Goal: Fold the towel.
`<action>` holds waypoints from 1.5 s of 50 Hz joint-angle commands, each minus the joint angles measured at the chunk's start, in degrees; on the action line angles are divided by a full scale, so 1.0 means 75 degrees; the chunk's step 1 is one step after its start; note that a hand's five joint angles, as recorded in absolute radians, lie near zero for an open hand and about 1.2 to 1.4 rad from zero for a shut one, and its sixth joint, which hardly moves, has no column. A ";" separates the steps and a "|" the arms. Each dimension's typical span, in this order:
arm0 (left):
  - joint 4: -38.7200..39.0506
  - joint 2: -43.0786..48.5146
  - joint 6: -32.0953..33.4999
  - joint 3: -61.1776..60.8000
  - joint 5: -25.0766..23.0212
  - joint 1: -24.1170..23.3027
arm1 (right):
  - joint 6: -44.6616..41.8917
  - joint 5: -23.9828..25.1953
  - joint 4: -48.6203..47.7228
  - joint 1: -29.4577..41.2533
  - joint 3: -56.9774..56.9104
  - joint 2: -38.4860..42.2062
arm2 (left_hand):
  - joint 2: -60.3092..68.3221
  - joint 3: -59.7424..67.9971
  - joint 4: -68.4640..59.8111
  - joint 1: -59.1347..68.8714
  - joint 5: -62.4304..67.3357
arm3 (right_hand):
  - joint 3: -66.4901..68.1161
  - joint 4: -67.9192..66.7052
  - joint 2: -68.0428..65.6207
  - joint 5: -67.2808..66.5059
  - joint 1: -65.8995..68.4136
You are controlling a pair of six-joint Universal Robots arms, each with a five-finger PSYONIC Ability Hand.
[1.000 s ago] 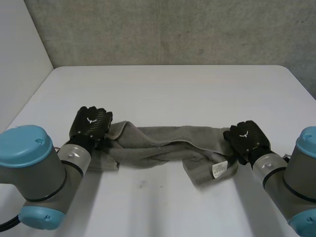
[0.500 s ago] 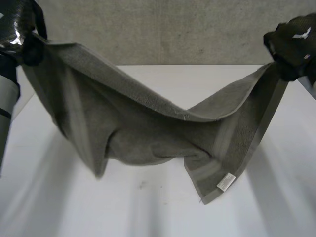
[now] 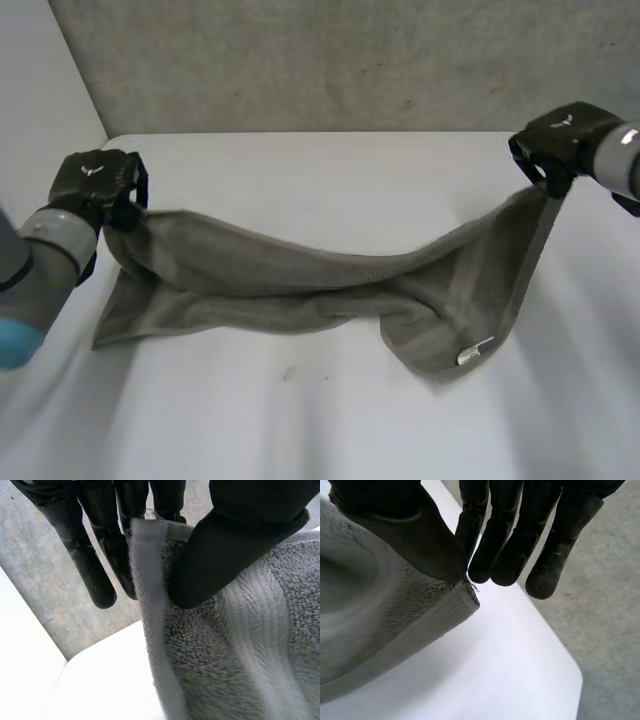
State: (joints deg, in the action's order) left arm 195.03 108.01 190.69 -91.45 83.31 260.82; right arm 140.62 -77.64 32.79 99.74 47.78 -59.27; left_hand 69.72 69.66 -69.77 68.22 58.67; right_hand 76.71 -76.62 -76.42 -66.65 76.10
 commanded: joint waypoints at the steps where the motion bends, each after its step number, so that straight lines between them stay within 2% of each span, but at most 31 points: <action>1: 0.0209 0.0950 -0.0205 0.3386 0.0106 -0.0077 | 0.0397 -0.0452 -0.1272 0.0621 -0.4615 0.1678 | 0.1370 0.1378 -0.1365 0.1571 0.1511 | 0.0439 -0.0451 -0.0478 -0.0446 0.0520; 2: 0.0210 0.0950 -0.0206 0.3393 0.0106 -0.0077 | 0.0399 -0.0452 -0.1278 0.0623 -0.4625 0.1680 | 0.1370 0.1378 -0.1365 0.1571 0.1511 | 0.0439 -0.0451 -0.0478 -0.0446 0.0520; 4: 0.0538 0.0950 -0.0394 0.3978 0.0223 -0.0077 | 0.1157 -0.0534 -0.2619 0.0670 -0.5700 0.1739 | 0.1370 0.1378 -0.1365 0.1571 0.1511 | 0.0439 -0.0451 -0.0478 -0.0446 0.0520; 6: 0.1413 0.0857 -0.1140 0.4679 0.0666 -0.0077 | 0.1602 -0.0592 -0.3182 0.0669 -0.5796 0.1622 | 0.1370 0.1378 -0.1365 0.1571 0.1511 | 0.0439 -0.0451 -0.0478 -0.0446 0.0520; 7: 0.1417 0.0856 -0.1144 0.4682 0.0669 -0.0077 | 0.1943 -0.0605 -0.3640 0.0669 -0.5762 0.1459 | 0.1370 0.1378 -0.1365 0.1571 0.1511 | 0.0439 -0.0451 -0.0478 -0.0446 0.0520; 9: 0.2129 0.0728 -0.1961 0.4927 0.0995 -0.0066 | 0.2213 -0.0616 -0.3889 0.0669 -0.5657 0.1283 | 0.1370 0.1378 -0.1365 0.1571 0.1511 | 0.0439 -0.0451 -0.0478 -0.0446 0.0520; 13: 0.2390 0.0680 -0.2456 0.4857 0.1044 -0.0030 | 0.2345 -0.0546 -0.3692 0.0669 -0.5059 0.0988 | 0.1370 0.1378 -0.1365 0.1571 0.1511 | 0.0439 -0.0451 -0.0478 -0.0446 0.0520; 15: 0.2308 0.0680 -0.2550 0.4752 0.1055 -0.0030 | 0.2345 -0.0465 -0.3214 0.0669 -0.4208 0.0709 | 0.1370 0.1378 -0.1365 0.1571 0.1511 | 0.0439 -0.0451 -0.0478 -0.0446 0.0520; 18: 0.2144 0.0668 -0.2609 0.4108 0.1032 0.0052 | 0.2321 -0.0382 -0.2918 0.0669 -0.3711 0.0555 | 0.1370 0.1378 -0.1365 0.1571 0.1511 | 0.0439 -0.0451 -0.0478 -0.0446 0.0520; 20: 0.2109 0.0610 -0.2620 0.3140 0.0962 0.0145 | 0.2135 0.0025 -0.2335 0.0646 -0.2603 0.0333 | 0.1370 0.1378 -0.1365 0.1571 0.1511 | 0.0439 -0.0451 -0.0478 -0.0446 0.0520; 21: 0.2109 0.0610 -0.2620 0.3135 0.0962 0.0145 | 0.2134 0.0028 -0.2333 0.0646 -0.2598 0.0332 | 0.1370 0.1378 -0.1365 0.1571 0.1511 | 0.0439 -0.0451 -0.0478 -0.0446 0.0520; 23: 0.2120 0.0586 -0.2620 0.2561 0.0868 0.0227 | 0.1726 0.0506 -0.1854 0.0623 -0.1280 0.0157 | 0.1370 0.1378 -0.1365 0.1571 0.1511 | 0.0439 -0.0451 -0.0478 -0.0446 0.0520; 24: 0.2120 0.0563 -0.2620 0.1946 0.0659 0.0320 | 0.1724 0.0508 -0.1852 0.0623 -0.1274 0.0156 | 0.1370 0.1378 -0.1365 0.1571 0.1511 | 0.0439 -0.0451 -0.0478 -0.0446 0.0520; 25: 0.2167 0.0505 -0.2620 0.1290 0.0344 0.0437 | 0.1526 0.0636 -0.1701 0.0623 -0.0496 0.0052 | 0.1370 0.1378 -0.1365 0.1571 0.1511 | 0.0439 -0.0451 -0.0478 -0.0446 0.0520; 26: 0.2167 0.0504 -0.2620 0.1283 0.0341 0.0438 | 0.1524 0.0637 -0.1700 0.0623 -0.0488 0.0051 | 0.1370 0.1378 -0.1365 0.1571 0.1511 | 0.0439 -0.0451 -0.0478 -0.0446 0.0520; 27: 0.2237 0.0470 -0.2620 0.0668 -0.0042 0.0519 | 0.1339 0.0719 -0.1653 0.0611 0.0359 -0.0077 | 0.1370 0.1378 -0.1365 0.1571 0.1511 | 0.0439 -0.0451 -0.0478 -0.0446 0.0520; 28: 0.2342 0.0458 -0.2609 0.0094 -0.0429 0.0590 | 0.1151 0.0824 -0.1734 0.0564 0.1214 -0.0159 | 0.1370 0.1378 -0.1365 0.1571 0.1511 | 0.0439 -0.0451 -0.0478 -0.0446 0.0520; 29: 0.2343 0.0457 -0.2609 0.0088 -0.0433 0.0591 | 0.1149 0.0825 -0.1735 0.0564 0.1223 -0.0160 | 0.1370 0.1378 -0.1365 0.1571 0.1511 | 0.0439 -0.0451 -0.0478 -0.0446 0.0520; 30: 0.2494 0.0469 -0.2597 -0.0446 -0.0804 0.0625 | 0.0941 0.0837 -0.1897 0.0483 0.2023 -0.0207 | 0.1370 0.1378 -0.1365 0.1571 0.1511 | 0.0439 -0.0451 -0.0478 -0.0446 0.0520; 31: 0.2495 0.0469 -0.2597 -0.0451 -0.0808 0.0626 | 0.0718 0.0837 -0.2189 0.0436 0.2774 -0.0230 | 0.1370 0.1378 -0.1365 0.1571 0.1511 | 0.0439 -0.0451 -0.0478 -0.0446 0.0520; 33: 0.2857 0.0527 -0.2527 -0.1408 -0.1379 0.0637 | 0.0565 0.0848 -0.2575 0.0412 0.3477 -0.0265 | 0.1370 0.1378 -0.1365 0.1571 0.1511 | 0.0439 -0.0451 -0.0478 -0.0446 0.0520; 34: 0.2859 0.0528 -0.2527 -0.1412 -0.1382 0.0637 | 0.0563 0.0848 -0.2579 0.0412 0.3484 -0.0266 | 0.1370 0.1378 -0.1365 0.1571 0.1511 | 0.0439 -0.0451 -0.0478 -0.0446 0.0520; 39: 0.3269 0.0528 -0.2492 -0.2326 -0.1757 0.0649 | 0.0365 0.0767 -0.4029 0.0271 0.5602 -0.0499 | 0.1370 0.1378 -0.1365 0.1571 0.1511 | 0.0439 -0.0451 -0.0478 -0.0446 0.0520; 43: 0.3292 0.0411 -0.2445 -0.2689 -0.1780 0.0801 | 0.0388 0.0743 -0.4243 0.0236 0.6121 -0.0676 | 0.1370 0.1378 -0.1365 0.1571 0.1511 | 0.0439 -0.0451 -0.0478 -0.0446 0.0520; 51: 0.3386 0.0316 -0.1311 -0.2970 -0.1827 0.1200 | 0.0505 0.0801 -0.4606 -0.0069 0.6754 -0.1414 | 0.1370 0.1378 -0.1365 0.1571 0.1511 | 0.0439 -0.0451 -0.0478 -0.0446 0.0520; 53: 0.3445 0.0352 -0.1027 -0.3006 -0.1874 0.1200 | 0.0505 0.0801 -0.4770 -0.0104 0.6836 -0.1426 | 0.0723 0.0731 -0.0717 0.0924 0.0863 | 0.0439 -0.0451 -0.0478 -0.0446 0.0520; 55: 0.3585 0.0503 -0.0409 -0.3076 -0.2142 0.1200 | 0.0517 0.0813 -0.5027 -0.0139 0.6941 -0.1426 | -0.1311 -0.1303 0.1316 -0.1110 -0.1170 | 0.0439 -0.0451 -0.0478 -0.0446 0.0520; 58: 0.3656 0.0586 -0.0042 -0.3135 -0.2343 0.1212 | 0.0563 0.0825 -0.5121 -0.0209 0.7000 -0.1414 | -0.2260 -0.2252 0.2266 -0.2059 -0.2119 | 0.0439 -0.0451 -0.0478 -0.0446 0.0520; 60: 0.3819 0.0668 0.0704 -0.3228 -0.2728 0.1200 | 0.0598 0.0837 -0.5122 -0.0302 0.7012 -0.1426 | -0.3870 -0.3862 0.3875 -0.3669 -0.3729 | 0.0439 -0.0451 -0.0478 -0.0446 0.0520; 68: 0.4673 0.0879 0.2217 -0.3533 -0.3081 0.1212 | 0.0728 0.0837 -0.5133 -0.0338 0.7047 -0.1414 | -0.3987 -0.3979 0.3993 -0.3786 -0.3847 | 0.0439 -0.0451 -0.0478 -0.0446 0.0520; 75: 0.5167 0.1195 0.2524 -0.3533 -0.3081 0.1200 | 0.0739 0.0837 -0.5145 -0.0315 0.7117 -0.1426 | -0.3898 -0.3890 0.3903 -0.3697 -0.3757 | 0.0439 -0.0451 -0.0478 -0.0446 0.0520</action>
State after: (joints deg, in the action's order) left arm 231.16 115.35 208.20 -118.01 59.96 269.87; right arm 146.15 -71.35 -5.80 97.17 100.86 -69.88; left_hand 35.56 35.49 -35.57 35.78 25.36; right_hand 76.75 -76.69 -76.94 -67.18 76.21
